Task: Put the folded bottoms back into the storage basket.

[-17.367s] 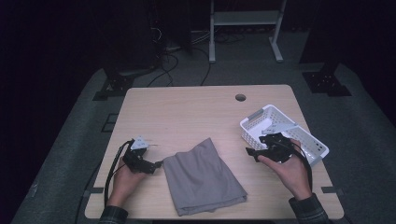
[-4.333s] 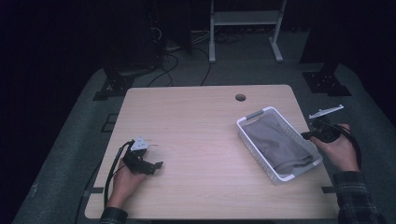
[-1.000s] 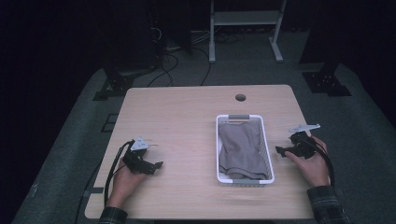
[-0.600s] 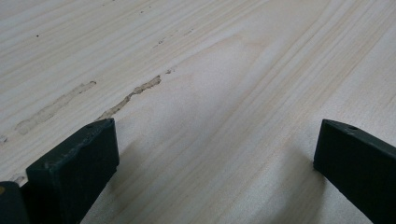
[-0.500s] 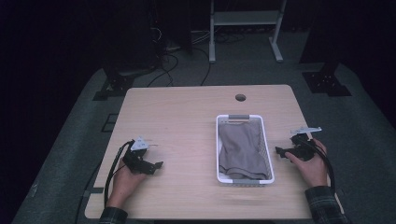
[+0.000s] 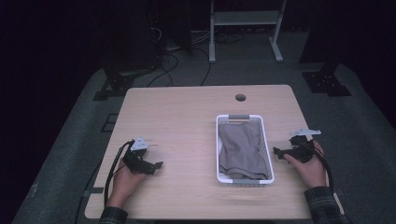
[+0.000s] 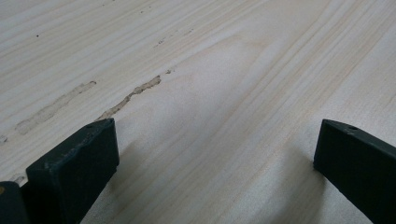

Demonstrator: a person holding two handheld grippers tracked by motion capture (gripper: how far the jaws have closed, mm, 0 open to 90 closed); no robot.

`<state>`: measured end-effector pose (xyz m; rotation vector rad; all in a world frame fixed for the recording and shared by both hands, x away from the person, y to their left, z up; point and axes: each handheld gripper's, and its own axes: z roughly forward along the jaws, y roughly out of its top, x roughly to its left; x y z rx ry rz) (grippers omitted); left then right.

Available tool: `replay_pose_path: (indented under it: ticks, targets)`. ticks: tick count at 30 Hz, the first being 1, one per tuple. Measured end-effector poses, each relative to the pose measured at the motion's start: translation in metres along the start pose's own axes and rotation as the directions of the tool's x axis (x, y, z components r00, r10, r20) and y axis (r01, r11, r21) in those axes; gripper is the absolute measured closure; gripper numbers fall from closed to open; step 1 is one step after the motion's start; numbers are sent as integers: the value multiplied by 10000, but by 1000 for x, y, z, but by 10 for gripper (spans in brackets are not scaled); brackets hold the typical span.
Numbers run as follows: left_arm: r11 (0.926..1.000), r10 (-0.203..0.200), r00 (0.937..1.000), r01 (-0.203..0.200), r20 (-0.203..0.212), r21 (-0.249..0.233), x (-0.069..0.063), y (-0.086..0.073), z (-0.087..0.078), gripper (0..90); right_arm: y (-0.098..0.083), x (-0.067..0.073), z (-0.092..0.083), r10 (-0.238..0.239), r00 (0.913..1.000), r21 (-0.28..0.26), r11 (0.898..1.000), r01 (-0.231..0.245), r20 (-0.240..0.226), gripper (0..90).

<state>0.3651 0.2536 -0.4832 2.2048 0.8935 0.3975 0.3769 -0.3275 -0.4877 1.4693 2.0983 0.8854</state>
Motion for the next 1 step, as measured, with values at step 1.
replay_pose_path:
  ticks: [1]
  targets:
    - [10000,-1,10000,1,1,-1,0,0,0,0,0,0,0,2,10000,0,10000,-2,3,0]
